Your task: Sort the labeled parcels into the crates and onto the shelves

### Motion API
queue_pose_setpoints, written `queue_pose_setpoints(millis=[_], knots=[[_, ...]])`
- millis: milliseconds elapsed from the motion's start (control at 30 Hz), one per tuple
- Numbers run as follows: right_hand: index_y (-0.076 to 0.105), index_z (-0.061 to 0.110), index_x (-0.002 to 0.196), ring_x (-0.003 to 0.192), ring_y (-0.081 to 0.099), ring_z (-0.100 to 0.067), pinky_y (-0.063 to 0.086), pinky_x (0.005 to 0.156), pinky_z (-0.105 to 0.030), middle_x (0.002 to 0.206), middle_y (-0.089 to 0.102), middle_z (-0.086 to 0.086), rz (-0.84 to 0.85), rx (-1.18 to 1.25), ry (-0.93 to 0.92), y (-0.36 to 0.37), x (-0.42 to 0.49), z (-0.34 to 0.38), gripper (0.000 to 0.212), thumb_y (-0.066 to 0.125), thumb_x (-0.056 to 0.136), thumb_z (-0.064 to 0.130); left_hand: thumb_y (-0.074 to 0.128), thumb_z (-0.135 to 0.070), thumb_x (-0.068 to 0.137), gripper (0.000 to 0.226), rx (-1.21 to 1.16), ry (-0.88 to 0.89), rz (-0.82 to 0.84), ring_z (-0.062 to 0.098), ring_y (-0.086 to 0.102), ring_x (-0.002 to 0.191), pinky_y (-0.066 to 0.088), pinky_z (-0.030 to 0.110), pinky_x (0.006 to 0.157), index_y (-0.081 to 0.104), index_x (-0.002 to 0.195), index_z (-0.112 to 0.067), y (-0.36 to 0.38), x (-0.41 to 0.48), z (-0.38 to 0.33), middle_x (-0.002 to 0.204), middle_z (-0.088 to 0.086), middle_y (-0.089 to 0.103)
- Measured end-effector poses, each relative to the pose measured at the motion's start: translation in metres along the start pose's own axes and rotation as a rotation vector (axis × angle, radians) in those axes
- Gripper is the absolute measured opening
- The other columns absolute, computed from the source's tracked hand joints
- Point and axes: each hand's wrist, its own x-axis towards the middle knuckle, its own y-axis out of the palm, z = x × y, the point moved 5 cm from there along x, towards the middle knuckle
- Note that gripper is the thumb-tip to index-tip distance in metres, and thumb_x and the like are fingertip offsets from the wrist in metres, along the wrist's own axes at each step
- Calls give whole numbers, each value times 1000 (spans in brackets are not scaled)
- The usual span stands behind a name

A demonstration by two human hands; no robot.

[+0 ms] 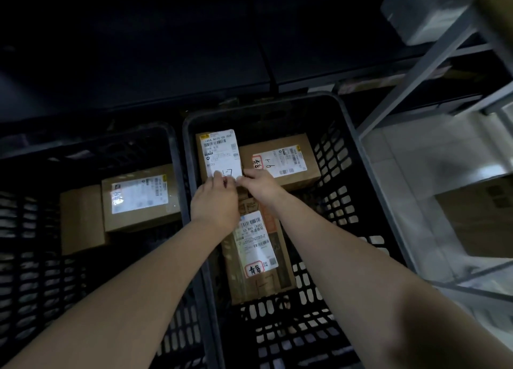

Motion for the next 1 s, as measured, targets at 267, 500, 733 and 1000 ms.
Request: queue_pose_setpoints(millis=[267, 500, 733, 1000], knots=[[39, 3, 143, 130, 45, -30, 38, 106, -37, 144, 46, -16, -62, -311, -74, -18, -32, 13, 50, 50, 100, 25, 48, -12, 91, 57, -156, 18, -80, 25, 26, 135, 35, 37, 105, 30, 144, -10, -18, -22, 5, 144, 10, 31], [46, 15, 138, 119, 48, -34, 46, 95, -41, 133, 49, -15, -96, -838, -420, -18, -101, 69, 43, 49, 97, 27, 43, -24, 94, 43, -65, -184, -220, 26, 41, 126, 35, 35, 100, 43, 137, -18, -76, -117, 42, 135, 6, 46], [40, 24, 143, 125, 42, -32, 39, 95, -42, 135, 46, -7, -14, -1235, -941, 68, -246, 177, 47, 45, 98, 35, 44, -28, 94, 32, 42, -499, -425, 24, 47, 116, 37, 36, 93, 48, 125, -22, -151, -308, 101, 121, 2, 53], [48, 24, 135, 121, 46, -30, 44, 93, -42, 128, 52, -3, 134, -1177, -1614, 250, -477, 271, 41, 46, 98, 40, 43, -30, 94, 23, 129, -903, -615, 23, 52, 104, 39, 35, 78, 51, 114, -23, -186, -598, 184, 109, -1, 58]])
